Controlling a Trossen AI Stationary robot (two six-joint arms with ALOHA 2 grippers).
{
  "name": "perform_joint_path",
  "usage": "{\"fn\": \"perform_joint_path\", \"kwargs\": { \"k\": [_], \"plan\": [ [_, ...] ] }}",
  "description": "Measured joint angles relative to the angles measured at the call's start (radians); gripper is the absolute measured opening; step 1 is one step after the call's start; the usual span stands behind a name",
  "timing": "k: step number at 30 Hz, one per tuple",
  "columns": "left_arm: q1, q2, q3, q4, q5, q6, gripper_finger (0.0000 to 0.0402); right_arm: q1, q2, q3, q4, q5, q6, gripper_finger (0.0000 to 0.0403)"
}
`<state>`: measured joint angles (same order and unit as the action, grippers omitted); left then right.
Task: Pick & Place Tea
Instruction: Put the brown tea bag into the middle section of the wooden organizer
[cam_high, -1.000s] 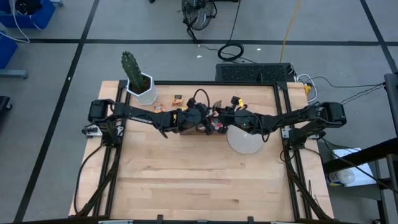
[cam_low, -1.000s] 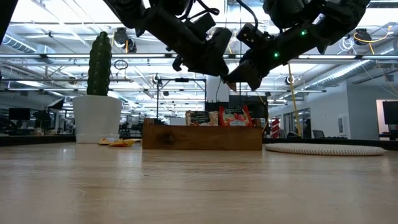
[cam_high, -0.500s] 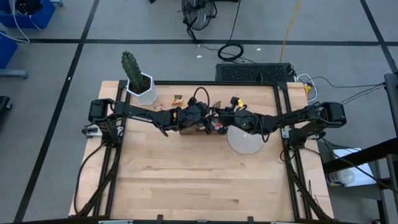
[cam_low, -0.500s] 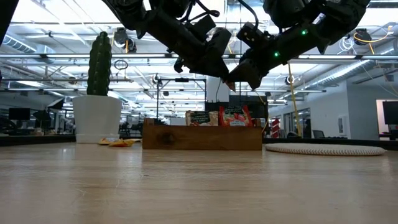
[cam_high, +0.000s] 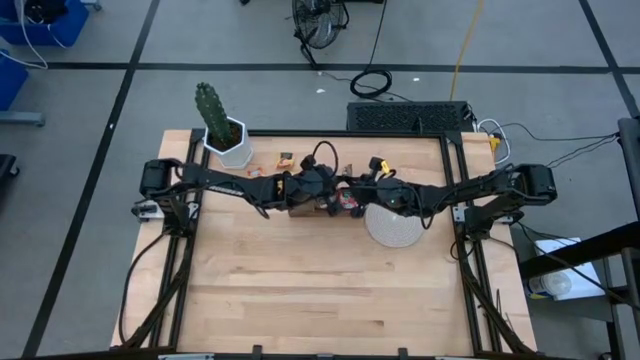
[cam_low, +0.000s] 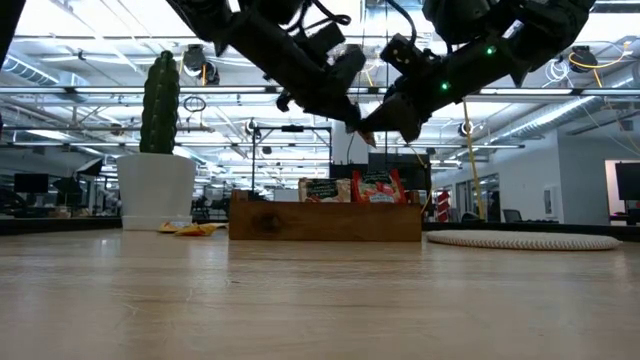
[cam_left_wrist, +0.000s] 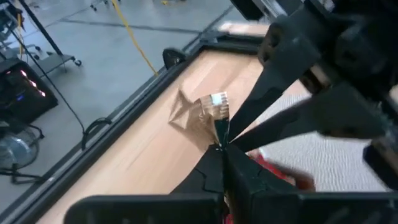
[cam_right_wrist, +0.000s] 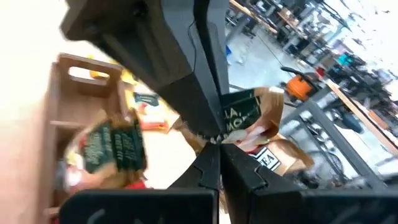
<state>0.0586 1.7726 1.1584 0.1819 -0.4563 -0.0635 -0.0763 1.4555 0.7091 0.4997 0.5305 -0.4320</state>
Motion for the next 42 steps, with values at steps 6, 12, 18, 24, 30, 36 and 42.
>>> {"fn": "perform_joint_path", "kwargs": {
  "k": [6,12,18,24,30,36,42],
  "plan": [
    [-0.017,-0.100,-0.002,-0.158,-0.054,-0.013,0.0003,-0.001,-0.001,-0.025,-0.019,0.010,0.019,0.0000],
    [-0.043,-0.146,-0.001,-0.229,-0.067,0.006,0.0002,-0.008,-0.010,-0.037,0.010,-0.128,0.091,0.0064],
    [-0.016,-0.153,0.006,-0.476,0.254,-0.073,0.0001,-0.007,-0.054,-0.038,0.001,-0.166,0.148,0.0186],
    [-0.011,-0.153,0.121,-0.832,0.353,-0.078,0.0001,-0.016,-0.149,-0.038,0.004,-0.166,0.135,0.0271],
    [0.001,-0.156,0.216,-0.930,0.482,0.204,0.0000,-0.072,-0.247,-0.038,-0.084,-0.167,0.141,0.0299],
    [0.037,-0.135,0.222,-0.863,0.545,0.419,0.0000,-0.124,-0.303,-0.038,-0.211,-0.169,0.196,0.0292],
    [0.062,-0.032,0.223,-0.840,0.515,0.548,0.0000,-0.128,-0.302,-0.038,-0.230,-0.170,0.188,0.0291]
  ]
}}
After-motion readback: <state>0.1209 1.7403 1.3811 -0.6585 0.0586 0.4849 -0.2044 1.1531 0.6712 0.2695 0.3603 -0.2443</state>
